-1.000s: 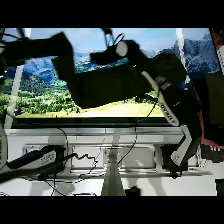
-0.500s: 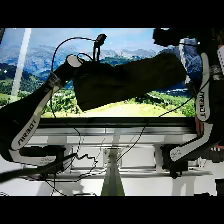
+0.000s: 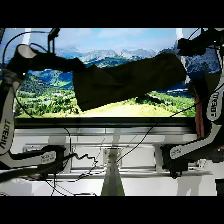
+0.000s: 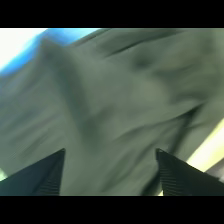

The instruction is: Fold the clothes and pants, and hang the long-sleeved shirts on hangers.

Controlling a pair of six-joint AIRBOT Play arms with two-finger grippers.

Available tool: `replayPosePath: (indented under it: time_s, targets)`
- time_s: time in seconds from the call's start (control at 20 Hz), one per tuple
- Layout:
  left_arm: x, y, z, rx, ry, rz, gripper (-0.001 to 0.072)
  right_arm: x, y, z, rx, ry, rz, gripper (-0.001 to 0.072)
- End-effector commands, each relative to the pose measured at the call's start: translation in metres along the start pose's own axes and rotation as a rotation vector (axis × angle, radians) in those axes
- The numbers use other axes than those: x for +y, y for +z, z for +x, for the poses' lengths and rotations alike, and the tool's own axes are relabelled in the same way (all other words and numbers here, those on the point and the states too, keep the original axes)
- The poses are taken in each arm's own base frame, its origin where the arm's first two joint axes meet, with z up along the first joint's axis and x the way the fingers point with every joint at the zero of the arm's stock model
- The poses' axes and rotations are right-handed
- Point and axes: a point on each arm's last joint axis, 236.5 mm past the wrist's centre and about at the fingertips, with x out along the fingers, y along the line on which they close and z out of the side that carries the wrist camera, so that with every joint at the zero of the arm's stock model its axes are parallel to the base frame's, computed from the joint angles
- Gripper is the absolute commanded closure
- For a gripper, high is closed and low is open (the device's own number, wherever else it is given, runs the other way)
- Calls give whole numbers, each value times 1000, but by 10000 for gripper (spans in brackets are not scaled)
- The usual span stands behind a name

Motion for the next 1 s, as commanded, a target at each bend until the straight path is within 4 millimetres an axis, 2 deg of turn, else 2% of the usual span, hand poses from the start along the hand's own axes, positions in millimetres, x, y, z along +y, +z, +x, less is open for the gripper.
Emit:
replayPosePath:
  time_s: [0.0,0.1,0.25,0.35,0.45,0.6,0.7,0.75,0.8,0.85,0.95]
  targets:
    - [68,-65,-8,102,63,-232,128,2,-7,2,23,6,-9,681]
    - [82,-90,13,73,57,-360,127,8,-5,3,17,9,-20,681]
    - [96,-107,42,-17,92,-480,127,19,-6,5,22,19,-39,681]
    - [84,-113,55,-20,69,-496,127,28,-6,7,22,25,-56,681]
    - [67,-110,64,-17,46,-444,127,42,-1,9,-2,34,-80,681]
    - [56,-95,76,-76,58,-431,128,77,12,14,-62,73,-130,681]
    - [43,-94,83,-76,36,-426,131,105,17,17,-97,91,-174,681]
    - [39,-95,85,-69,32,-418,244,120,20,18,-118,101,-198,681]
    - [37,-94,85,-68,29,-414,480,133,21,19,-134,110,-220,681]
    - [35,-90,83,-73,24,-408,685,144,21,20,-142,116,-238,681]
    - [29,-75,71,-84,-5,-379,690,159,16,21,-136,129,-264,681]
